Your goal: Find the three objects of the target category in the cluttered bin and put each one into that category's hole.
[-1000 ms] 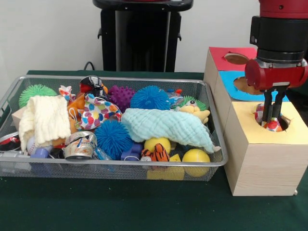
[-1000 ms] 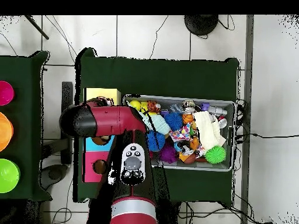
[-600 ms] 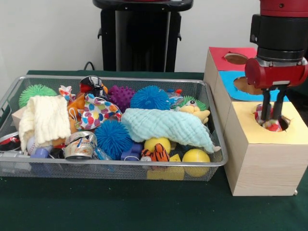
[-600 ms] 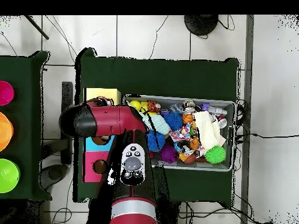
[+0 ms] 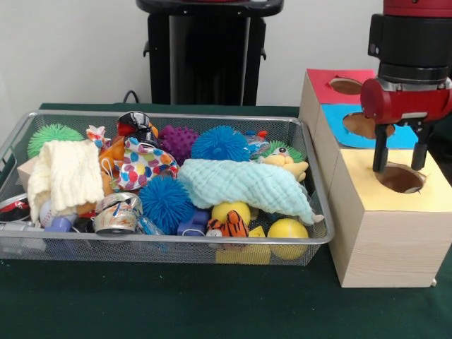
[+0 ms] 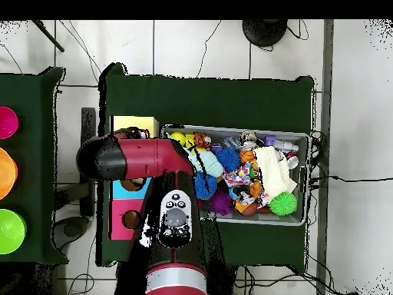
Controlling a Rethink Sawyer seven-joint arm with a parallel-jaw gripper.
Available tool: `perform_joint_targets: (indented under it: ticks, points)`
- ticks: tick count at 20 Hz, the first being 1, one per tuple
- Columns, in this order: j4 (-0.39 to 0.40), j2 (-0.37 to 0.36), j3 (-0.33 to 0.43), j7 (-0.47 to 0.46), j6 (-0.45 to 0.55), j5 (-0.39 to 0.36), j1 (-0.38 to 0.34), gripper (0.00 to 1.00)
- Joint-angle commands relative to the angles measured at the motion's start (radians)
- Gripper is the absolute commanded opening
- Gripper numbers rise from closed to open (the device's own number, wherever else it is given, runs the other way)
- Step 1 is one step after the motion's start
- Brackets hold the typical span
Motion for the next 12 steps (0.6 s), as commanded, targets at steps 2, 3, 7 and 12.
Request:
perform_joint_targets:
  ticks: [2, 3, 7, 12]
  points:
    - [0.054, -0.036, 0.015, 0.127, 0.176, 0.006, -0.021, 1.00]
    - [0.051, -0.060, 0.014, 0.115, 0.207, 0.005, -0.025, 1.00]
    - [0.024, -0.147, 0.007, 0.037, 0.354, -0.016, -0.055, 1.00]
    - [0.006, -0.204, 0.011, -0.054, 0.429, -0.062, -0.109, 1.00]
